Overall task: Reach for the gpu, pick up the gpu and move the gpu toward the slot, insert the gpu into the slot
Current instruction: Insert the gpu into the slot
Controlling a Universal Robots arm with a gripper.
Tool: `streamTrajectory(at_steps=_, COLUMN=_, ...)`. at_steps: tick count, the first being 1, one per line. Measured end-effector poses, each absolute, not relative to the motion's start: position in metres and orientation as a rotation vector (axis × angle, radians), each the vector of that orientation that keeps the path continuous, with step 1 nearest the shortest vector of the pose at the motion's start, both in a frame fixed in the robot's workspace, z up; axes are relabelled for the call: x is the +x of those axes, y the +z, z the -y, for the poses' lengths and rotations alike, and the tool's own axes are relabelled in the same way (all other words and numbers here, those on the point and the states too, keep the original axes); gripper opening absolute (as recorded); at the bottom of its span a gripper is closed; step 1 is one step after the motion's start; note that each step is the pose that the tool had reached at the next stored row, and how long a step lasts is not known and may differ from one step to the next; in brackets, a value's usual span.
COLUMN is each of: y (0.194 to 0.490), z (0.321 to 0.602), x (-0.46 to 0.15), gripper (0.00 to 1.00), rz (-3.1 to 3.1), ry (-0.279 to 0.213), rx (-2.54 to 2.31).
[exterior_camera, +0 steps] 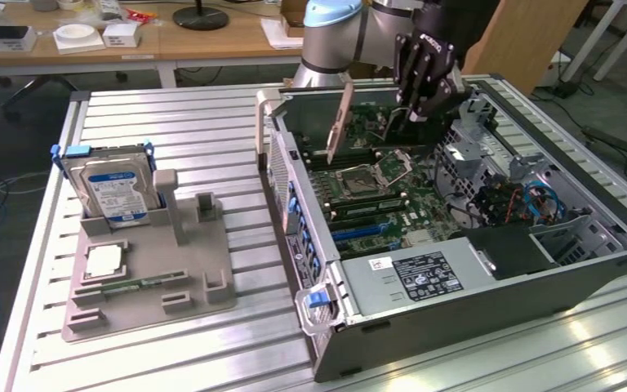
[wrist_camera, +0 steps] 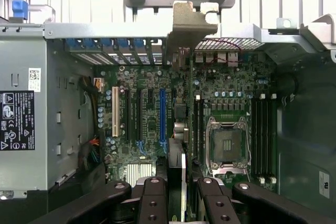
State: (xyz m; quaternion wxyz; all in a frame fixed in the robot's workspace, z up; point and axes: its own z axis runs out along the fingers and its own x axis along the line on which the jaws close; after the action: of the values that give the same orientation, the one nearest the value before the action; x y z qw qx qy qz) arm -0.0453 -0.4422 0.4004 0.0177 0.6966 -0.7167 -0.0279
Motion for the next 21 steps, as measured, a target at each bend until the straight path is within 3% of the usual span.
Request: streamTrajectory(at_steps=21, y=0.387, z=0.442, x=-0.045, gripper=0.26, rz=2.226, ry=-0.087, rx=2.164)
